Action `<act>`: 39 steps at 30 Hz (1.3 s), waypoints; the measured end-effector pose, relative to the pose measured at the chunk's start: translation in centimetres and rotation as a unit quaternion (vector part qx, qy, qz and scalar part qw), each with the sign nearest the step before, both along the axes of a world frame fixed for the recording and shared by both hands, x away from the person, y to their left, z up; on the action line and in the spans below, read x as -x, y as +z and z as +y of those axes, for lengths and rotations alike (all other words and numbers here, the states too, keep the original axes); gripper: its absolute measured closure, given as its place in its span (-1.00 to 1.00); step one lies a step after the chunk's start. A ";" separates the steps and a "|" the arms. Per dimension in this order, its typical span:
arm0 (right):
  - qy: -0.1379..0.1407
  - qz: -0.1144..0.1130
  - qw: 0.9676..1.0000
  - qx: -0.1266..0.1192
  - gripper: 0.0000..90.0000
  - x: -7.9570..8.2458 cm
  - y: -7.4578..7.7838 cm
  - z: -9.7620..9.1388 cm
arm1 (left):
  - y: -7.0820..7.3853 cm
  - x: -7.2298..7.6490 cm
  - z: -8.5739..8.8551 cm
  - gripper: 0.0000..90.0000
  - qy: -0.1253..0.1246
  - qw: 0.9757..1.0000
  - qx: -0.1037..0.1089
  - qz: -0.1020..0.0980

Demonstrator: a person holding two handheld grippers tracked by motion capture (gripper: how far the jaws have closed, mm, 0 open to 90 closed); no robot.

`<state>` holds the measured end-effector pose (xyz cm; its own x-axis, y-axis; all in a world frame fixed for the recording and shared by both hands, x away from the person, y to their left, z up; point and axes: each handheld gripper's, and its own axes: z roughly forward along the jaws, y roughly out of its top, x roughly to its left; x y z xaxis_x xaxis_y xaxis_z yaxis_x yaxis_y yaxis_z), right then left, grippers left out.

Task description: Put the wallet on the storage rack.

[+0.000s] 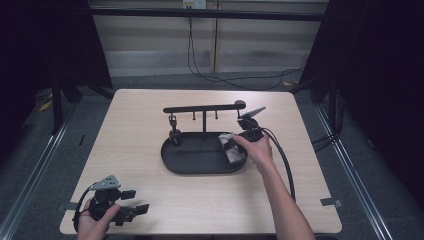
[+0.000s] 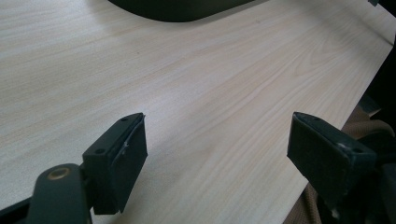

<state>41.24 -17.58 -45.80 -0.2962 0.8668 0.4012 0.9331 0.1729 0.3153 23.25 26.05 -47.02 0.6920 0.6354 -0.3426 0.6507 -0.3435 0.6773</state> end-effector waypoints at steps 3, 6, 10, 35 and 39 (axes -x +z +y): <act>-0.002 -0.001 1.000 0.002 -0.28 0.0 -0.3 0.2 | 0.0 0.0 0.0 -0.56 0.004 1.000 -0.001 0.003; -0.003 -0.003 1.000 0.005 -0.30 -0.1 -0.3 0.4 | 0.0 -0.1 0.0 -0.56 0.005 1.000 0.001 0.004; -0.004 -0.001 1.000 0.006 -0.32 -0.1 -0.5 0.3 | 0.0 0.0 0.0 -0.56 0.005 1.000 -0.001 0.003; -0.017 -0.080 0.997 0.003 -0.47 2.0 2.1 -2.3 | -0.1 -0.1 0.0 -0.56 0.006 1.000 -0.001 0.000; -0.008 -0.106 0.994 0.000 -0.46 2.7 2.6 -2.9 | -0.1 0.0 0.0 -0.56 0.008 1.000 0.000 0.001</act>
